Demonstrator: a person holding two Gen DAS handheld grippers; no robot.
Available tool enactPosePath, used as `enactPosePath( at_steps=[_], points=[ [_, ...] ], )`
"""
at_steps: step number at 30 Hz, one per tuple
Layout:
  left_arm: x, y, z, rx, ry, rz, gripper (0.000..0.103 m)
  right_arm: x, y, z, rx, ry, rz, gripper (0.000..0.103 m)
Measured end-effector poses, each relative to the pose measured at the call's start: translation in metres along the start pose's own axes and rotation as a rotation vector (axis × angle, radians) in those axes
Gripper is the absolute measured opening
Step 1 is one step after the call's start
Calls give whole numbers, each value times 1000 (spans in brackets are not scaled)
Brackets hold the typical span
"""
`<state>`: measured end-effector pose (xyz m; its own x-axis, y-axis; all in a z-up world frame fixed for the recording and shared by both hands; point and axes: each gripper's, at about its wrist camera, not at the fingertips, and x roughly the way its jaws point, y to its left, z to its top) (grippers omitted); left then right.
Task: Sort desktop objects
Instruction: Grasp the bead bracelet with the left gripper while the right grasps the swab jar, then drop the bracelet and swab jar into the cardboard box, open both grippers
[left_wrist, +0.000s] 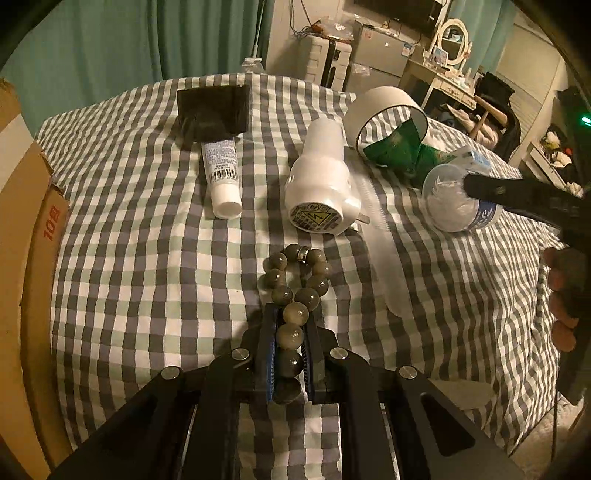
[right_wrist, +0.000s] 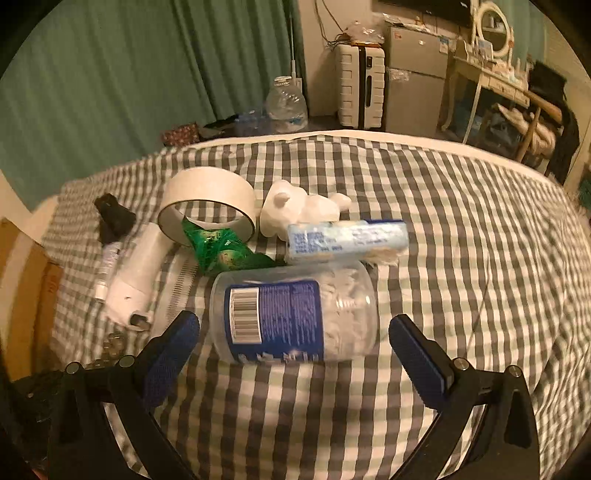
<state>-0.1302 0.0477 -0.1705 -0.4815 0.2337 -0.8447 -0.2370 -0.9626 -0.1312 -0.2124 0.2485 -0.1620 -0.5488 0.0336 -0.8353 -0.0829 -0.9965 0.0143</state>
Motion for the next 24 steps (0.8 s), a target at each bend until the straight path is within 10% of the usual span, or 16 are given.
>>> enactPosePath(
  at_steps=[3, 14, 24],
  points=[
    [-1, 1, 0, -11, -2, -7, 11, 11, 6, -4, -28, 29, -38, 88],
    [-55, -2, 0, -13, -70, 42, 11, -65, 0, -34, 81, -13, 68, 87],
    [-199, 17, 30, -8, -184, 53, 11, -199, 83, -35, 28, -87, 296, 87]
  ],
)
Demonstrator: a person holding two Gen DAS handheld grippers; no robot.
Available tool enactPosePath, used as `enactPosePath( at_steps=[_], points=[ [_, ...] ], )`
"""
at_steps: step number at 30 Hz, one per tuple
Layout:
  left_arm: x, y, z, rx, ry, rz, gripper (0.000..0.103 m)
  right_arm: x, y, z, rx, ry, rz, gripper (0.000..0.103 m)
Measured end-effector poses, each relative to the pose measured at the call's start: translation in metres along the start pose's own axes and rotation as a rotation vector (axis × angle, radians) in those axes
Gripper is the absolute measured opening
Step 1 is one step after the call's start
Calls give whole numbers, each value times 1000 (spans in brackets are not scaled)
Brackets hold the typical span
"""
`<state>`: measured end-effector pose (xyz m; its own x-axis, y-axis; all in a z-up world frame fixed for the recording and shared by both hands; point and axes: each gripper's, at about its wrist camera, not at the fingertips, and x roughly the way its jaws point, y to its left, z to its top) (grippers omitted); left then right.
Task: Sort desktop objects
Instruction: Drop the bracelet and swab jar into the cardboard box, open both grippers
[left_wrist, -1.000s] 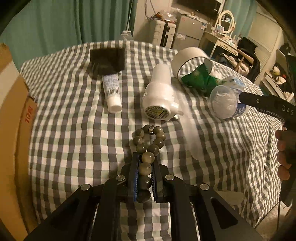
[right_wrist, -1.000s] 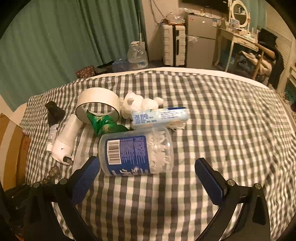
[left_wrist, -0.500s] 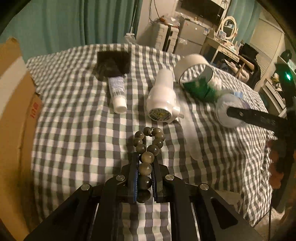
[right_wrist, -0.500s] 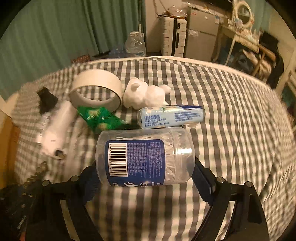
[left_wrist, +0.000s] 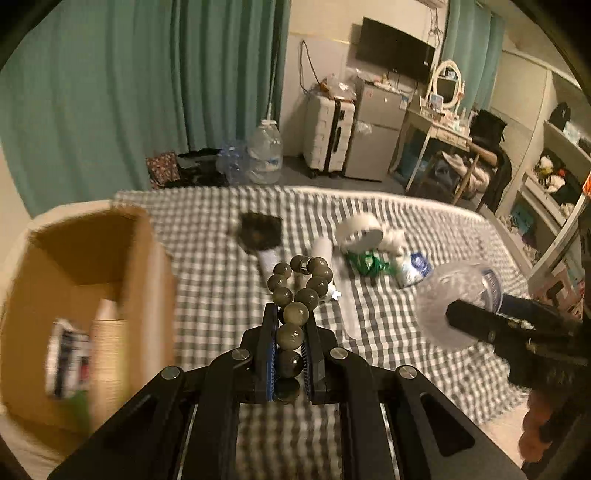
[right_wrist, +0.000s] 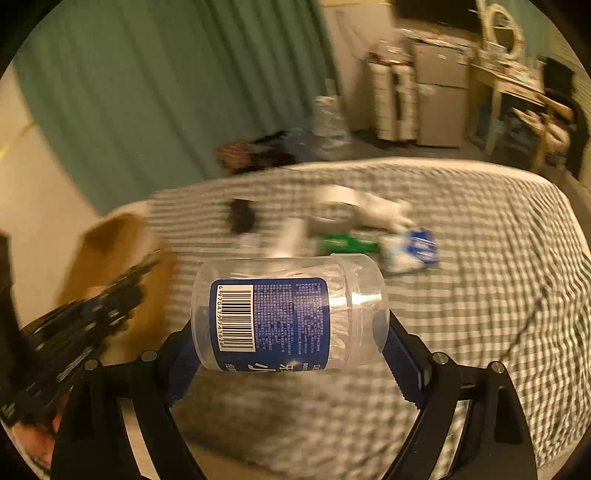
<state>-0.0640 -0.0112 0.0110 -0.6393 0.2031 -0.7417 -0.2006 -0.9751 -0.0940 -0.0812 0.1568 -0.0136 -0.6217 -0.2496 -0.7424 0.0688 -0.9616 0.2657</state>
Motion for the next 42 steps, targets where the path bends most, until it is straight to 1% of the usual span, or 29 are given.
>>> enactPosePath(
  at_steps=[1, 3, 5, 6, 7, 8, 10, 11, 14, 17, 20, 22, 23, 25, 26, 27, 29, 33, 35, 36, 38, 39, 41, 42],
  points=[
    [-15, 13, 3, -7, 0, 1, 11, -9, 22, 5, -24, -7, 21, 87],
    [-34, 37, 5, -18, -6, 37, 11, -23, 61, 11, -70, -28, 67, 87],
    [-50, 71, 4, -47, -16, 107, 11, -28, 108, 17, -134, -36, 118, 87],
    [-56, 87, 2, -64, -24, 142, 11, -26, 131, 19, -169, -31, 126, 87],
    [-62, 107, -2, -71, -32, 171, 11, -24, 144, 19, -191, -28, 133, 87],
    [-64, 122, -6, -78, -32, 198, 11, -17, 164, 19, -222, -22, 145, 87],
    [-62, 149, -18, -97, -20, 262, 11, -1, 192, 19, -250, 6, 166, 87],
    [-58, 160, -24, -111, -12, 278, 11, 10, 203, 17, -257, 26, 178, 87],
    [-45, 186, -43, -166, 11, 293, 11, 43, 228, 17, -270, 84, 195, 87],
    [-28, 195, -53, -167, 46, 282, 11, 73, 242, 26, -269, 128, 199, 87],
    [-20, 198, -59, -160, 50, 279, 13, 90, 248, 35, -237, 130, 191, 88],
    [-19, 194, -61, -157, 54, 276, 16, 97, 249, 45, -181, 127, 207, 88],
    [-18, 195, -62, -155, 61, 279, 22, 98, 248, 49, -152, 122, 224, 88],
    [-18, 193, -64, -155, 66, 294, 57, 98, 244, 57, -107, 113, 231, 95],
    [-19, 191, -64, -159, 60, 317, 90, 96, 242, 59, -92, 112, 227, 97],
    [-23, 188, -65, -162, 36, 346, 98, 93, 240, 63, -89, 113, 226, 97],
    [-33, 180, -64, -152, -14, 354, 98, 80, 237, 68, -84, 87, 238, 97],
    [-47, 165, -62, -149, -18, 347, 98, 46, 221, 68, -110, 37, 218, 97],
    [-56, 154, -63, -137, -33, 325, 98, 27, 210, 64, -144, 7, 181, 97],
    [-60, 147, -64, -129, -38, 321, 98, 12, 198, 59, -171, -22, 132, 97],
    [-68, 130, -62, -109, -49, 317, 98, -8, 176, 52, -183, -57, 68, 97],
    [-71, 119, -60, -103, -51, 315, 98, -14, 166, 48, -181, -62, 53, 97],
    [-77, 100, -56, -110, -53, 309, 100, -38, 135, 36, -165, -85, 25, 97],
    [-79, 89, -54, -116, -56, 295, 102, -46, 123, 31, -168, -94, 6, 97]
  ],
)
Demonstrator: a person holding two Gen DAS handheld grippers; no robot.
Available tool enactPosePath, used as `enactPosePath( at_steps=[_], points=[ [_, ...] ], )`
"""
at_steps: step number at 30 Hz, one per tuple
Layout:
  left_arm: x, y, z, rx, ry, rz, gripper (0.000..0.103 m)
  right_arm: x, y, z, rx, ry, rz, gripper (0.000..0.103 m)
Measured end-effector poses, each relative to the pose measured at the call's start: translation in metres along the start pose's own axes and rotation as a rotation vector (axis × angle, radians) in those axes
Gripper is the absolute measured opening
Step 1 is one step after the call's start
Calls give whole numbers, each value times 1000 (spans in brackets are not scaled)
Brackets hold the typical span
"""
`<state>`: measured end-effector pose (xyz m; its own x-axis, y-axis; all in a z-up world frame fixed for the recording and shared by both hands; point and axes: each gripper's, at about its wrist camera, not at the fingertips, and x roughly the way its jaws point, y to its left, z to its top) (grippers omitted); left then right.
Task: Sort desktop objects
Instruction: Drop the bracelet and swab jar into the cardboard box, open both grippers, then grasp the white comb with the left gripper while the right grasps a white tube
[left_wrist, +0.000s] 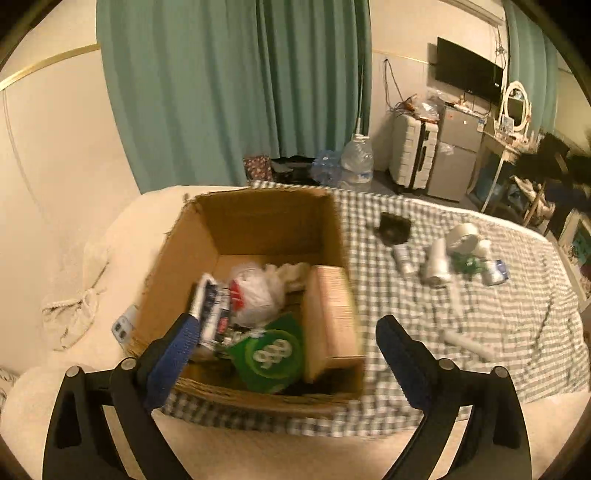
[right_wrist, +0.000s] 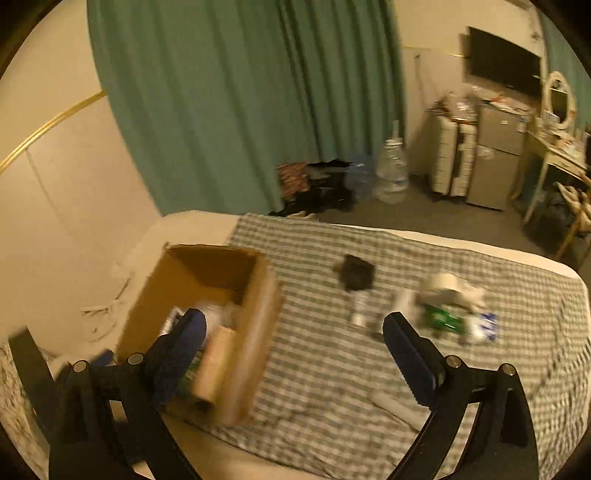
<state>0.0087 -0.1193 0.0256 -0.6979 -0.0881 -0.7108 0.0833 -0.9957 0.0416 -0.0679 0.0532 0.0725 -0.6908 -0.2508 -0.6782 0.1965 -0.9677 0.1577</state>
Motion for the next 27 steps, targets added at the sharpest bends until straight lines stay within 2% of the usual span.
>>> enactPosePath(
  at_steps=[4, 7, 10, 13, 18, 20, 24, 26, 27],
  points=[
    [-10, -31, 1, -24, -5, -72, 103, -31, -47, -35, -11, -20, -106, 97],
    [-7, -62, -1, -17, 26, -107, 103, -36, -81, -57, 3, -4, -114, 97],
    [1, -95, -8, 15, 34, -111, 103, -22, -109, -79, 6, 45, -140, 97],
    [17, -119, -16, 24, 60, -96, 103, 6, -128, -99, 15, 81, -167, 97],
    [64, -138, -22, 11, 161, -84, 103, 68, -144, -126, 9, 211, -127, 95],
    [80, -139, -23, 9, 183, -74, 103, 99, -137, -130, -46, 271, -117, 90],
    [113, -138, -23, 13, 213, -63, 103, 147, -124, -143, -151, 337, -104, 89],
    [129, -135, -24, 5, 235, -68, 103, 172, -124, -151, -166, 398, -85, 84],
    [135, -133, -24, 2, 242, -70, 103, 183, -126, -154, -165, 434, -72, 76]
  ],
)
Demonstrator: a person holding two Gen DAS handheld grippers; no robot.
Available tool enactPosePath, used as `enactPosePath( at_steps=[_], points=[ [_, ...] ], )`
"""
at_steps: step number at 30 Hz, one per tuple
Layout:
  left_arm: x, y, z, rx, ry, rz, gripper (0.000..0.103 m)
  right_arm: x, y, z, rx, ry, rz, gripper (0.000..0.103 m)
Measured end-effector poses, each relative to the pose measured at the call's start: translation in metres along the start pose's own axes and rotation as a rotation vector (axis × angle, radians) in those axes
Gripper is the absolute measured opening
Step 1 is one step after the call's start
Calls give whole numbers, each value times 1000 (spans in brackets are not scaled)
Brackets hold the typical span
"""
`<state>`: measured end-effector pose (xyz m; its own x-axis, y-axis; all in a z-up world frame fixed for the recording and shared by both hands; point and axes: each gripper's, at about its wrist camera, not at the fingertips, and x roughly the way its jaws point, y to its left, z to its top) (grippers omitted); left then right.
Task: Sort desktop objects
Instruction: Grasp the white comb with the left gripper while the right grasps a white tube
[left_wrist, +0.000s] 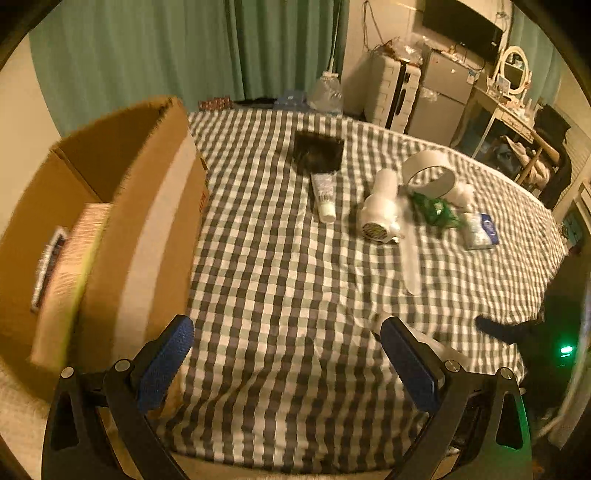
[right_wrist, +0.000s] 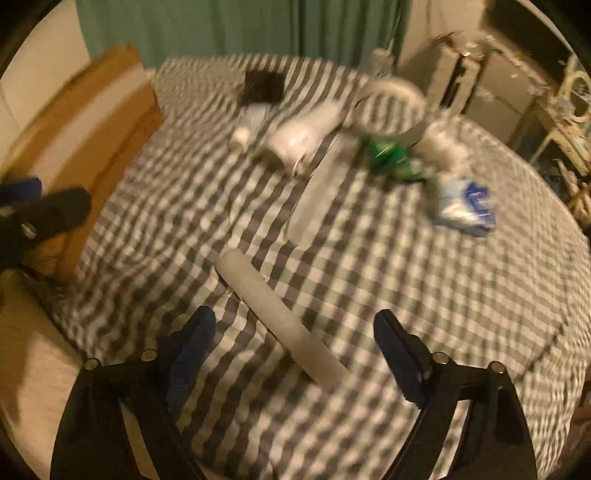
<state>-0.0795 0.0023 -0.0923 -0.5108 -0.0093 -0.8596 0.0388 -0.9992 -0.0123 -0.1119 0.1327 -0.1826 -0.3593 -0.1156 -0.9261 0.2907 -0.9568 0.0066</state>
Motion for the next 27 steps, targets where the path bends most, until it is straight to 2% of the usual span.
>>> enactPosePath(
  at_steps=[1, 2, 4, 5, 6, 7, 9, 12, 14, 17, 21, 23, 25, 27],
  points=[
    [9, 2, 3, -4, 14, -1, 103, 12, -1, 0, 0, 37, 12, 58],
    [15, 2, 5, -7, 22, -2, 103, 22, -3, 0, 1, 73, 22, 49],
    [27, 1, 9, -7, 30, -6, 103, 22, -3, -2, -9, 57, 29, 43],
    [31, 0, 12, -4, 28, -6, 103, 18, -4, -3, -10, 37, 34, 35],
    [35, -2, 13, 0, 30, -7, 103, 13, -7, -4, -2, 12, 52, 17],
    [41, -5, 16, 6, 38, -5, 103, 8, -11, -5, 12, -14, 58, 14],
    [48, -12, 20, 19, 52, -4, 103, -1, -20, -7, 43, -41, 64, 12],
    [52, -24, 24, 49, 44, -12, 103, -28, -38, -11, 99, -124, 8, 11],
    [54, -37, 24, 74, 45, -37, 103, -48, -55, -12, 159, -179, -36, 11],
    [62, -63, 25, 100, 51, -59, 103, -74, -89, -17, 293, -255, -31, 11],
    [81, -106, 26, 171, 69, -118, 103, -85, -121, -16, 399, -281, -37, 11],
    [95, -124, 28, 213, 76, -107, 95, -83, -132, -22, 437, -274, -18, 11],
    [107, -135, 31, 236, 92, -117, 74, -76, -135, -19, 454, -260, -30, 11],
    [120, -144, 31, 269, 129, -142, 60, -72, -138, -18, 462, -249, -48, 11]
  ],
)
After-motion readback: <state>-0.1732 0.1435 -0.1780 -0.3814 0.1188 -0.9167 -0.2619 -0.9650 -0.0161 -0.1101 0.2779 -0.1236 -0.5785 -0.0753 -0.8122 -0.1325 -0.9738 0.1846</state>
